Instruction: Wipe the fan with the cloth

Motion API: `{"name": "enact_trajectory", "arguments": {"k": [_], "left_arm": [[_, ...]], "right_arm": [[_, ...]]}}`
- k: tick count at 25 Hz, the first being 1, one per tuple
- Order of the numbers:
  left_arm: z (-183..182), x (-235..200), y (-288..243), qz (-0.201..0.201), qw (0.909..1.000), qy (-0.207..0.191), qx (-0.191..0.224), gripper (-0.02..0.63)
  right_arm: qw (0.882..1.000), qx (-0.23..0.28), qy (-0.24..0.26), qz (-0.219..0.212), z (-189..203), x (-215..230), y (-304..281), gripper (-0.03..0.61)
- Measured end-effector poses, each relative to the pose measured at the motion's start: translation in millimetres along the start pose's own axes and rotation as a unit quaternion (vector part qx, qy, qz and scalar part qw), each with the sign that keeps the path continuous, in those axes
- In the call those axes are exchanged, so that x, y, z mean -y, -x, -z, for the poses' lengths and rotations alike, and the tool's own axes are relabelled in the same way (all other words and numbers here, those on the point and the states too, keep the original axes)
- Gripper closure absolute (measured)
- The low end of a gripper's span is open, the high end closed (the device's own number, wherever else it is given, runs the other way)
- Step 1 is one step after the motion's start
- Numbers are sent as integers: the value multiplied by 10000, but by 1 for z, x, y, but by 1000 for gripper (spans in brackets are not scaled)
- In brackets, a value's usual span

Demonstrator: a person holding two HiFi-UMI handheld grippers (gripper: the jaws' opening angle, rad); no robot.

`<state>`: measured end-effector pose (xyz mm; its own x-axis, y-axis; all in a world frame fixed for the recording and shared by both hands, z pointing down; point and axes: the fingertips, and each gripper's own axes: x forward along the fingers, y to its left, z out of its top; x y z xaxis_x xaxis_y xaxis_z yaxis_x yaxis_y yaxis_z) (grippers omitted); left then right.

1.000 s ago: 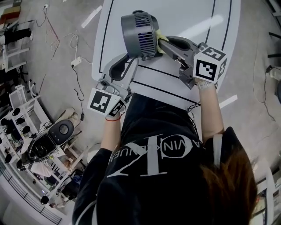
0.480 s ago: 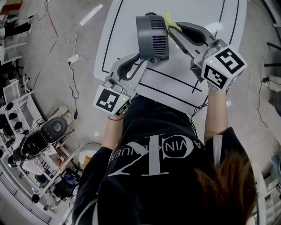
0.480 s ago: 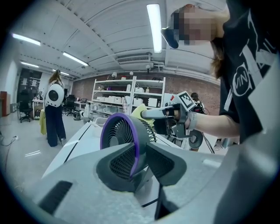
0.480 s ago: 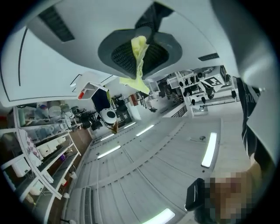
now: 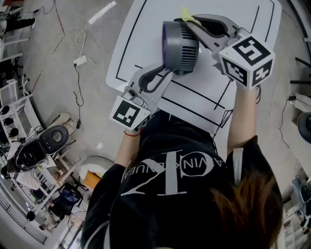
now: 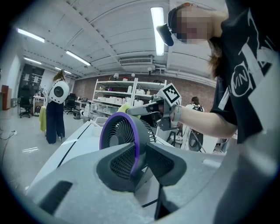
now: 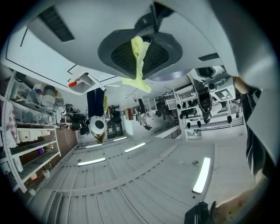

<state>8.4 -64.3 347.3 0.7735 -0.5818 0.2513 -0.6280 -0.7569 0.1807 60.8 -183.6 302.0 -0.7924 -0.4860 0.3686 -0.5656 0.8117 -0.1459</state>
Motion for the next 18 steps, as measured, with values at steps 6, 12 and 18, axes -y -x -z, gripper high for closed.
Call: {"name": "enact_trajectory", "arguments": {"k": [6, 12, 18], "left_arm": [[1, 3, -2, 135, 9998, 121, 1, 525], [3, 1, -2, 211, 9993, 291, 90, 523], [0, 12, -6, 347, 9989, 307, 62, 522]], "right_arm": [[9990, -405, 125, -128, 5, 1, -17, 543], [9975, -664, 25, -252, 10, 5, -30, 546], [9950, -840, -146, -528, 9, 1, -18, 548]]}}
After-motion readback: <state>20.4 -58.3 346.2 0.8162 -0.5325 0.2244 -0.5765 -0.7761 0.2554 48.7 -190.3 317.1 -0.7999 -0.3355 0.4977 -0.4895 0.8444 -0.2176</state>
